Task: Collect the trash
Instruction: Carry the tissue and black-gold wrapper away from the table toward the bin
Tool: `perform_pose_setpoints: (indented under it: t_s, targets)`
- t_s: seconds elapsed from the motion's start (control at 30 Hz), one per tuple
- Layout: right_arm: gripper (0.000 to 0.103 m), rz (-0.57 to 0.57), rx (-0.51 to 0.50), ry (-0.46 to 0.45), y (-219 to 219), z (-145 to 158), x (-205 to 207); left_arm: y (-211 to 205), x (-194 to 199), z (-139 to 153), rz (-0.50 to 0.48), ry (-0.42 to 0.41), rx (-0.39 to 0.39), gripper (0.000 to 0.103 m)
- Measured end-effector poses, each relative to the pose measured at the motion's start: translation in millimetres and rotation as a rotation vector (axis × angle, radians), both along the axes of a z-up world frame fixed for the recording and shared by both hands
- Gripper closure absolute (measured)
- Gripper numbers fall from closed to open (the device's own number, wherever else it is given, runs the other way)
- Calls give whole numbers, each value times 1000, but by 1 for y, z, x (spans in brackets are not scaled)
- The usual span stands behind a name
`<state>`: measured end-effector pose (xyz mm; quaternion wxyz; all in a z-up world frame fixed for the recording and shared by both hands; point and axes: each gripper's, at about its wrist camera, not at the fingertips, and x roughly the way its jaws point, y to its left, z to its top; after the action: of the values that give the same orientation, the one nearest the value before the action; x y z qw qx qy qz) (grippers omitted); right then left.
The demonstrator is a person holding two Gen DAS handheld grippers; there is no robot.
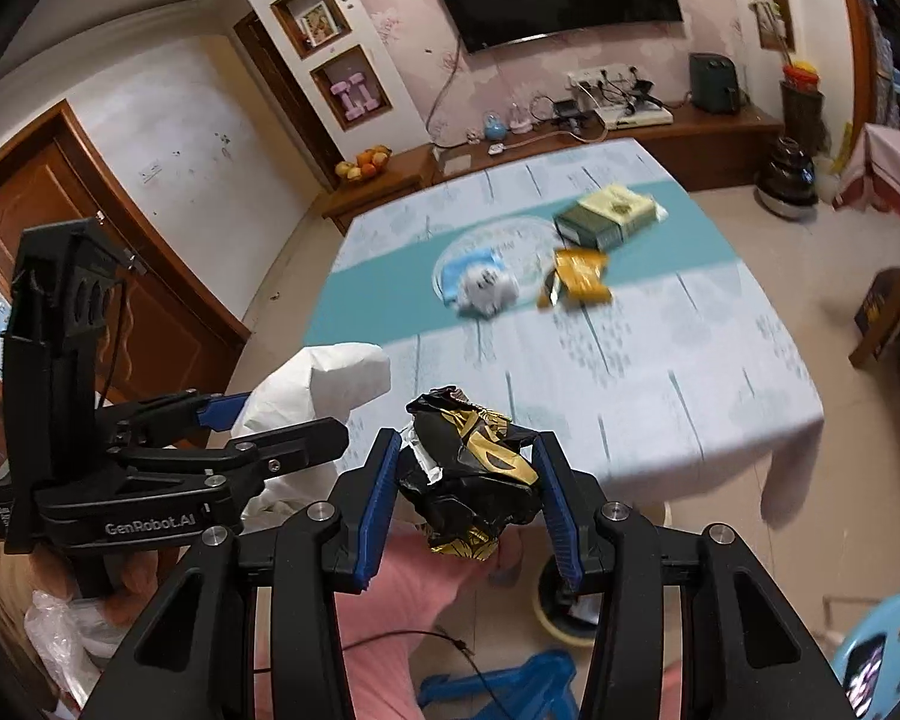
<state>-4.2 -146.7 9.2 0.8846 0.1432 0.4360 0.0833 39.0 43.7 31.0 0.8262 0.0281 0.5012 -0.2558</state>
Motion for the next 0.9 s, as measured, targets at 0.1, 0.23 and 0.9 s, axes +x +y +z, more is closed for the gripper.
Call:
perform_pose_setpoints:
  t_s: [0.1, 0.23, 0.9]
  targets:
    - [59, -32, 0, 18, -5, -27, -27, -13, -26, -24, -46, -14, 36, 44]
    - [58, -99, -10, 47, -16, -76, -52, -34, -56, -62, -113, -63, 73, 44]
    - [58, -346, 11, 279, -62, -317, -85, -103, -45, -292, -178, 76, 130, 43]
